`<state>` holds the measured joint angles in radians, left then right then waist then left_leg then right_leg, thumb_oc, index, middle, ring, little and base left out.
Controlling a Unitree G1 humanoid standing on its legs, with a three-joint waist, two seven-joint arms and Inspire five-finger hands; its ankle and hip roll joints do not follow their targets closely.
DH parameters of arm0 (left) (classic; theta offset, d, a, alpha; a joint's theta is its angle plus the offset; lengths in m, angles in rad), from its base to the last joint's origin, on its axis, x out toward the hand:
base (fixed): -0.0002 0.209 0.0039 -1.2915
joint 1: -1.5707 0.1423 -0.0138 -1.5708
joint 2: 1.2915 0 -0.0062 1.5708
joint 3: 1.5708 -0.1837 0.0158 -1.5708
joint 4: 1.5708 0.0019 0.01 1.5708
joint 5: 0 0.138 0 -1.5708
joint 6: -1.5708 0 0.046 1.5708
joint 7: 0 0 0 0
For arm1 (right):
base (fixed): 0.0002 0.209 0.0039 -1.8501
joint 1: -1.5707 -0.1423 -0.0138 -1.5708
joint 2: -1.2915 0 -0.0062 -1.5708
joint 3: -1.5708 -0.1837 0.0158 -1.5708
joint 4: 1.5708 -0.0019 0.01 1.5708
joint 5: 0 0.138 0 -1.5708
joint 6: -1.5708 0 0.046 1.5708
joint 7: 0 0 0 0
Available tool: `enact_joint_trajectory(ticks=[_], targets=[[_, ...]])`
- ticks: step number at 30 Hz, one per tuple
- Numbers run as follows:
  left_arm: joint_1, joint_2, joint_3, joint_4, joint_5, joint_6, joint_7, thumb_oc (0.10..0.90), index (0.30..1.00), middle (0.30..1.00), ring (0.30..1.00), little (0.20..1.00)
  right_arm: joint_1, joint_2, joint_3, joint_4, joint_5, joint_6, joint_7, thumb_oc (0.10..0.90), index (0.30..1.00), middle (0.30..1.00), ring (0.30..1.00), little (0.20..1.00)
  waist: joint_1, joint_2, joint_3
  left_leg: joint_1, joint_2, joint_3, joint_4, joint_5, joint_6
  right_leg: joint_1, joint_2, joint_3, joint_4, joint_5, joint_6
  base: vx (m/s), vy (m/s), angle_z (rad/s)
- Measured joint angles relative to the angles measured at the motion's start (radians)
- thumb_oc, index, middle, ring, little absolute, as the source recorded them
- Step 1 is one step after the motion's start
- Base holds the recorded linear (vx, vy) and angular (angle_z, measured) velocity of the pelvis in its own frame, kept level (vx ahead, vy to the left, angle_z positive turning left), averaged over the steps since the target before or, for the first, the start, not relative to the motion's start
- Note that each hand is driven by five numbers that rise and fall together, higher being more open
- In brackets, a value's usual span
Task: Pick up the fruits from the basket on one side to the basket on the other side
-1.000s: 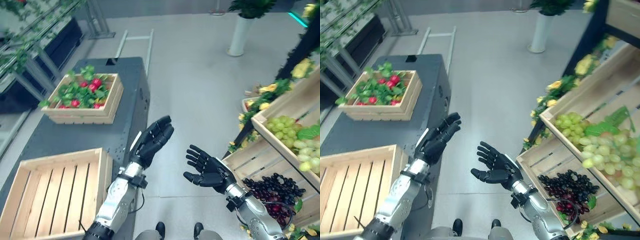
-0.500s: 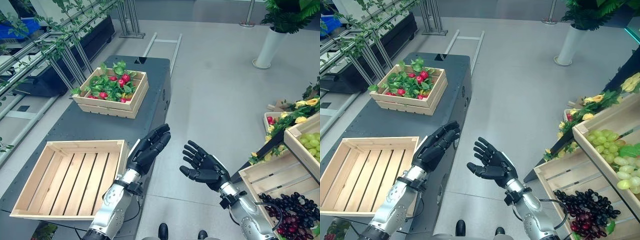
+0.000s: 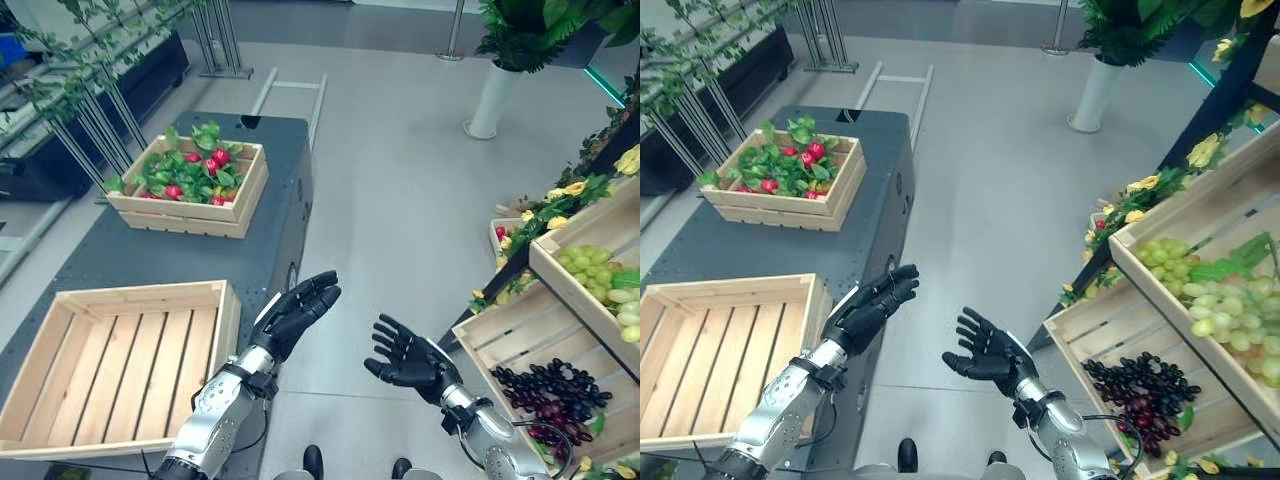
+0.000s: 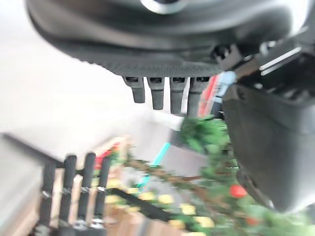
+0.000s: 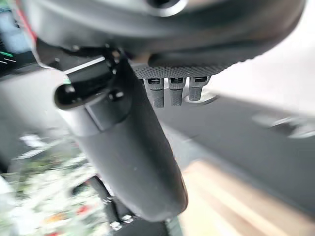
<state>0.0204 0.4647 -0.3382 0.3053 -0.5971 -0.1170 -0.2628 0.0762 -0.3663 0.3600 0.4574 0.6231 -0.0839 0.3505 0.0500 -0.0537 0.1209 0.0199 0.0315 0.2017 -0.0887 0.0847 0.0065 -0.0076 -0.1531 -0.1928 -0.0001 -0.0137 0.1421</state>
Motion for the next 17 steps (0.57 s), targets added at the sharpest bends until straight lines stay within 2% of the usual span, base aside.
enact_joint_trajectory(ticks=[3, 5, 6, 8, 11, 13, 17], targets=[[0.004, -0.044, -0.043, 0.231, 0.083, 0.058, -0.041, 0.8, 0.9, 0.9, 0.9, 0.9, -0.011, -0.003, 0.001, 0.149, -0.104, 0.009, -0.04, 0.8, 0.9, 0.9, 0.9, 0.9, -0.029, 0.014, -0.01, 0.003, 0.028, -0.014, 0.0, 0.005, -0.02, 0.042, 0.045, 0.005, -0.087, 0.045, -0.024, 0.0, -0.113, -0.2], [0.014, -0.086, -0.05, 0.332, 0.122, 0.075, -0.051, 0.8, 0.9, 0.9, 0.9, 0.9, -0.016, -0.006, 0.0, 0.231, -0.185, 0.022, -0.072, 0.8, 0.9, 0.9, 0.9, 0.9, -0.032, 0.018, -0.012, 0.01, 0.041, -0.027, 0.0, 0.001, -0.03, 0.047, 0.061, 0.016, -0.093, 0.047, -0.033, -0.01, -0.082, -0.2], [0.02, -0.098, -0.053, 0.353, 0.138, 0.083, -0.05, 0.8, 0.9, 0.9, 0.9, 0.9, -0.016, -0.011, 0.002, 0.253, -0.214, 0.028, -0.08, 0.8, 0.9, 0.9, 0.9, 0.9, -0.032, 0.019, -0.012, 0.011, 0.046, -0.04, 0.0, -0.001, -0.034, 0.046, 0.066, 0.017, -0.091, 0.048, -0.036, -0.03, -0.078, -0.18], [-0.009, -0.165, -0.048, 0.513, 0.229, 0.063, -0.021, 0.8, 0.9, 0.9, 0.9, 0.9, -0.035, 0.003, -0.002, 0.409, -0.288, 0.048, -0.086, 0.8, 0.9, 0.9, 0.9, 0.9, -0.034, 0.021, -0.018, 0.013, 0.052, -0.062, 0.0, 0.0, -0.037, 0.052, 0.074, 0.018, -0.089, 0.045, -0.043, -0.03, -0.072, 0.01], [-0.027, -0.182, -0.048, 0.596, 0.32, 0.064, 0.013, 0.8, 0.9, 0.9, 0.9, 0.9, -0.059, 0.031, -0.003, 0.551, -0.313, 0.07, -0.091, 0.8, 0.9, 0.9, 0.9, 0.9, -0.032, 0.026, -0.024, 0.01, 0.055, -0.069, 0.0, -0.001, -0.043, 0.052, 0.078, 0.017, -0.089, 0.042, -0.047, -0.04, -0.04, 0.06], [-0.035, -0.186, -0.048, 0.691, 0.392, 0.065, 0.042, 0.8, 0.9, 0.9, 0.9, 0.9, -0.065, 0.055, -0.035, 0.649, -0.319, 0.08, -0.1, 0.8, 0.9, 0.9, 0.9, 0.9, -0.034, 0.043, -0.039, 0.009, 0.056, -0.071, 0.0, -0.001, -0.044, 0.052, 0.077, 0.016, -0.089, 0.042, -0.048, 0.0, 0.0, 0.0], [-0.013, -0.187, -0.039, 0.751, 0.43, 0.067, 0.102, 0.8, 0.9, 0.9, 0.9, 0.9, -0.062, 0.072, -0.075, 0.666, -0.309, 0.089, -0.144, 0.8, 0.9, 0.9, 0.9, 0.9, -0.033, 0.072, -0.058, 0.009, 0.054, -0.077, 0.0, -0.005, -0.038, 0.055, 0.073, 0.016, -0.091, 0.04, -0.05, 0.04, -0.008, 0.05]])
